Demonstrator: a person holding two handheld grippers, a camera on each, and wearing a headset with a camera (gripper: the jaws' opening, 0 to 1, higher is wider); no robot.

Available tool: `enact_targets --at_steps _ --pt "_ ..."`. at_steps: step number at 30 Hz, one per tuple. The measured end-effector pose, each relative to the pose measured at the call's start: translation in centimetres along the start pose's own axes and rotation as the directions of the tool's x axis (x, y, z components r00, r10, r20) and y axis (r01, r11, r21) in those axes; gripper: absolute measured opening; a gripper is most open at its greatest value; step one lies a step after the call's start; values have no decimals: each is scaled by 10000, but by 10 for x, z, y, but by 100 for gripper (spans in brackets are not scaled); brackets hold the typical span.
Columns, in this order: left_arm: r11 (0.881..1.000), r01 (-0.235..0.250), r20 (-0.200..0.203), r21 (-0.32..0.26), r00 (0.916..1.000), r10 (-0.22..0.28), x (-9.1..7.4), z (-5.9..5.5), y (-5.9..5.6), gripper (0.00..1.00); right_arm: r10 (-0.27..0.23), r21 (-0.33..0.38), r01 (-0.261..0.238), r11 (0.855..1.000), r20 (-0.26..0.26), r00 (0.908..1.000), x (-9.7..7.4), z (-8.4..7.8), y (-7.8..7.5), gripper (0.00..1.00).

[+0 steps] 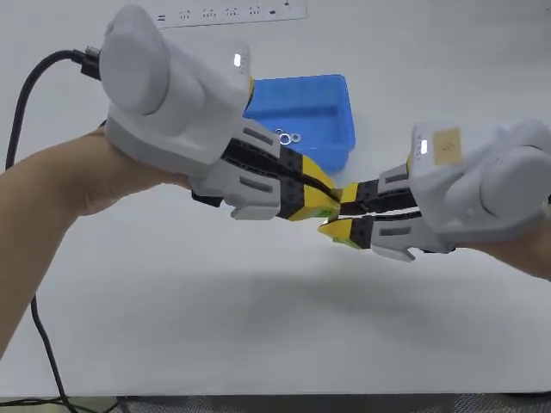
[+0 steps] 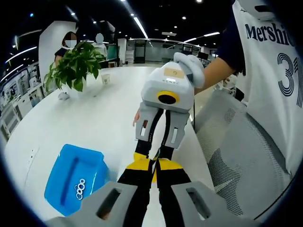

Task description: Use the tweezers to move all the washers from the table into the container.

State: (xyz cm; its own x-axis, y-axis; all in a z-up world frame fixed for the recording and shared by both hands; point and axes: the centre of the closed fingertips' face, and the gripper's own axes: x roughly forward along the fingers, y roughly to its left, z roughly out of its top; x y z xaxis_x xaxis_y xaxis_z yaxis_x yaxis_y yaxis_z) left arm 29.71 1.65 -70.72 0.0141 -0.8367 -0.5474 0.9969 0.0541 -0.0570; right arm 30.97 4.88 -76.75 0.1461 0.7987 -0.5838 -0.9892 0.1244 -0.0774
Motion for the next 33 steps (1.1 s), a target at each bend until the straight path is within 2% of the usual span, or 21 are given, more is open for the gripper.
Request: enact_targets --at_steps 6,19,33 --pt "9999 -131 -8 -85 9999 131 1 -2 6 7 -62 122 62 9999 21 10000 2 -2 -5 11" --pt "9995 -82 -6 -311 10000 82 6 -7 11 7 5 130 -5 9999 -14 10000 7 -9 -8 12" --pt "9991 -112 112 -416 9999 117 8 -6 16 7 -53 217 52 9998 45 10000 8 -9 -13 12"
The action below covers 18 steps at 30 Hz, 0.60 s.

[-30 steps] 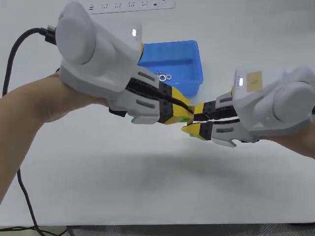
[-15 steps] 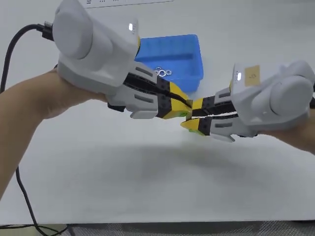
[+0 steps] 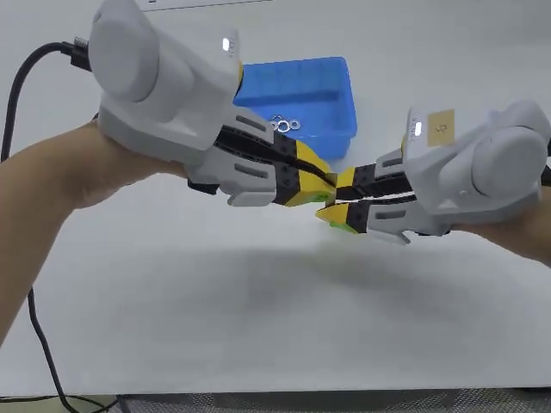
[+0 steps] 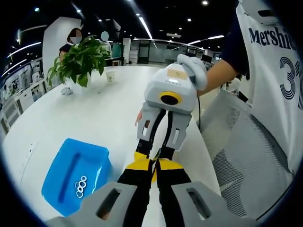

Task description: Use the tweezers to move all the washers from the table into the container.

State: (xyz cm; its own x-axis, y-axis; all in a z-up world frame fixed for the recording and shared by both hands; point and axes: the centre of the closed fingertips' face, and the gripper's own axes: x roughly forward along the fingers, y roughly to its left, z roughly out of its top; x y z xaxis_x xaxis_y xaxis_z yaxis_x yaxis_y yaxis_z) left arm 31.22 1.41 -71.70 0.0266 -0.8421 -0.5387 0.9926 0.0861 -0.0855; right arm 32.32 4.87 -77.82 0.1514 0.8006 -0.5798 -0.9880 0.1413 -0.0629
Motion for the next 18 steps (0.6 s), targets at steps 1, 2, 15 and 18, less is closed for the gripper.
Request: enact_targets --at_steps 1,2,15,18 --pt "10000 24 3 -10 10000 -24 0 0 0 7 -7 3 7 10000 -1 10000 0 0 0 12" --pt "10000 42 7 5 10000 -42 1 1 0 7 -13 -7 13 10000 2 10000 0 0 0 12" --pt "9999 83 33 -91 10000 -82 2 0 1 7 -68 108 68 9999 -24 10000 -1 -1 -2 12" --pt "9998 92 58 -149 9999 -91 2 0 2 7 -89 158 89 9998 1 10000 -1 -1 -2 12"
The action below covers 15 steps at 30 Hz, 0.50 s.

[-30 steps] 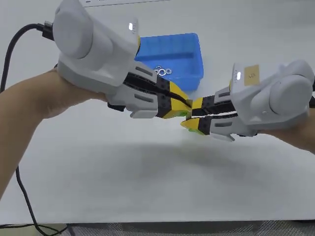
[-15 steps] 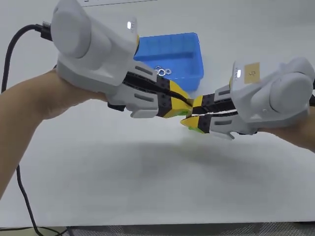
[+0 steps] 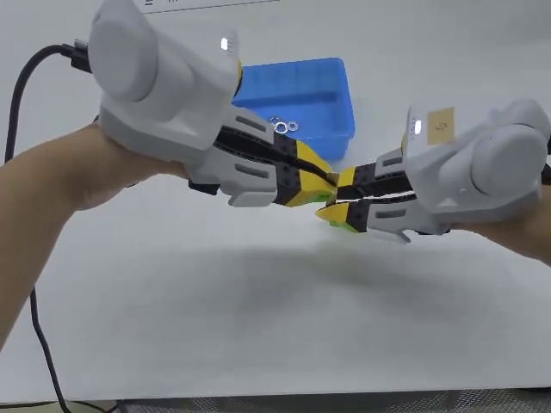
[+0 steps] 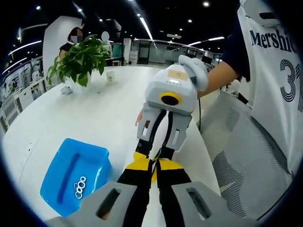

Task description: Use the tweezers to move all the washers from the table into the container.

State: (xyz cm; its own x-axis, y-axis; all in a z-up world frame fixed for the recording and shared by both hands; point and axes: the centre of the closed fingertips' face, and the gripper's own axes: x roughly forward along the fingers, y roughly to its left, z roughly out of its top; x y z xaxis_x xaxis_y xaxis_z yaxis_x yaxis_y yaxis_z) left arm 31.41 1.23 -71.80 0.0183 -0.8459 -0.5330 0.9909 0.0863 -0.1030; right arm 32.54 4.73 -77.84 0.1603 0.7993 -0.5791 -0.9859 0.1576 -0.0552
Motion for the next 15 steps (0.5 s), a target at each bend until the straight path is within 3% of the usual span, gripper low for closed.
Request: enact_targets --at_steps 15 --pt "9996 -41 -126 -288 9999 37 -1 -1 13 7 -113 395 110 9992 68 9999 2 -2 -6 12"
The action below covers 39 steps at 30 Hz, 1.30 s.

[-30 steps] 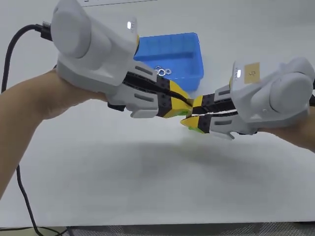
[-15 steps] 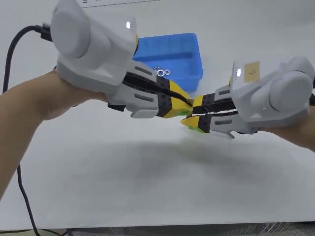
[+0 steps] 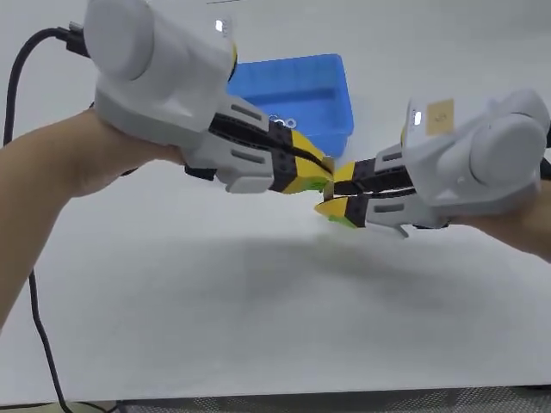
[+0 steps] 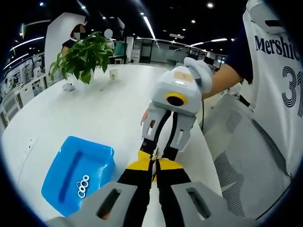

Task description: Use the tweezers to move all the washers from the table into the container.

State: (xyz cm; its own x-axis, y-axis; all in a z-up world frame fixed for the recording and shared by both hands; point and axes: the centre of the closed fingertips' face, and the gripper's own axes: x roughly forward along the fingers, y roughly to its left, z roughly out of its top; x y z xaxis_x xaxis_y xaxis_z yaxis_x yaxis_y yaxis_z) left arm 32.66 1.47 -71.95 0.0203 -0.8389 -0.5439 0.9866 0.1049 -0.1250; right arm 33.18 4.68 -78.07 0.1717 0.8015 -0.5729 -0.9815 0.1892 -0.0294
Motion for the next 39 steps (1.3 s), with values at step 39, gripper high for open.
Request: enact_targets --at_steps 39 --pt "9984 -101 256 556 9996 87 -50 13 -8 7 -159 -1249 186 9920 224 9996 -6 52 11 10"
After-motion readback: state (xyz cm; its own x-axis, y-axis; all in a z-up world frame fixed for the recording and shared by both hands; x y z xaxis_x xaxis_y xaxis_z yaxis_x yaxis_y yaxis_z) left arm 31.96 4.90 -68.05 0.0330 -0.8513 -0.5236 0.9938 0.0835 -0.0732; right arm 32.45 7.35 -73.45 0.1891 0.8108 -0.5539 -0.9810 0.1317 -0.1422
